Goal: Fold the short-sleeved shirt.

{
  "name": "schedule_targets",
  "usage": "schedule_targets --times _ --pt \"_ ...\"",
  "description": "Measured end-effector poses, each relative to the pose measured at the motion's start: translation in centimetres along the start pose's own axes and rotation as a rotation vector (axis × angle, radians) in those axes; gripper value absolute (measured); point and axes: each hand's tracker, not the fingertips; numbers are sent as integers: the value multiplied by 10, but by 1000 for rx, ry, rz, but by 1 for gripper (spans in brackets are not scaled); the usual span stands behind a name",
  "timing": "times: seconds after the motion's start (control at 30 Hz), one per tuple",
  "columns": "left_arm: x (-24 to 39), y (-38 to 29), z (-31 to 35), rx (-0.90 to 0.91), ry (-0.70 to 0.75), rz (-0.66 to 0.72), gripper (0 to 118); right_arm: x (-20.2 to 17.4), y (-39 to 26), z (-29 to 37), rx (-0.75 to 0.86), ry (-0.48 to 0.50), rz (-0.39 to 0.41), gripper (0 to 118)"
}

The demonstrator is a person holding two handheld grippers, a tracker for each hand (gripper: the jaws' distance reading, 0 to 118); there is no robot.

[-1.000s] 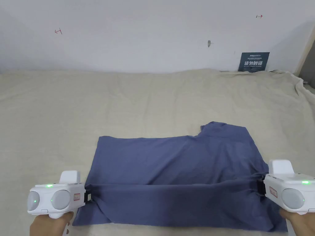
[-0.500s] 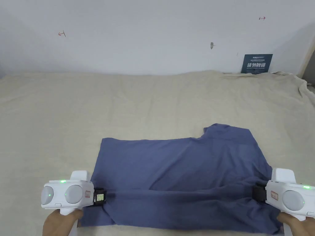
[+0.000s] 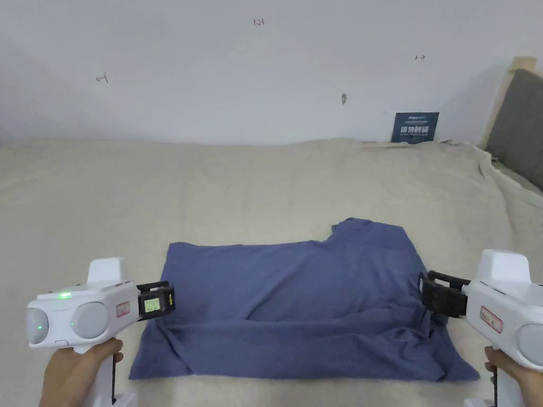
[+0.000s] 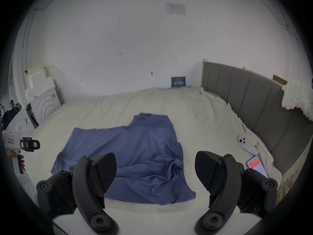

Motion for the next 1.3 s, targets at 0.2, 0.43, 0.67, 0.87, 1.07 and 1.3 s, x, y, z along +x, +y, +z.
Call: schedule_targets --times 0.2,0.43,0.67,0.87,1.07,1.3 --pt "7 -20 34 102 13 -54 93 -13 -9 46 87 -40 0 88" --pt "17 -51 59 176 11 -83 34 -23 -29 71 172 -60 26 18" --pt "24 -60 67 183 -31 -65 0 -32 -25 83 202 -43 68 0" --pt "20 -45 52 139 -32 -45 0 -34 -8 83 212 -35 58 0" --pt "5 -28 7 -13 -32 -20 0 -35 -2 74 200 -45 47 0" --pt "-22 -32 -51 -241 -2 65 39 -19 -7 55 167 -52 30 0"
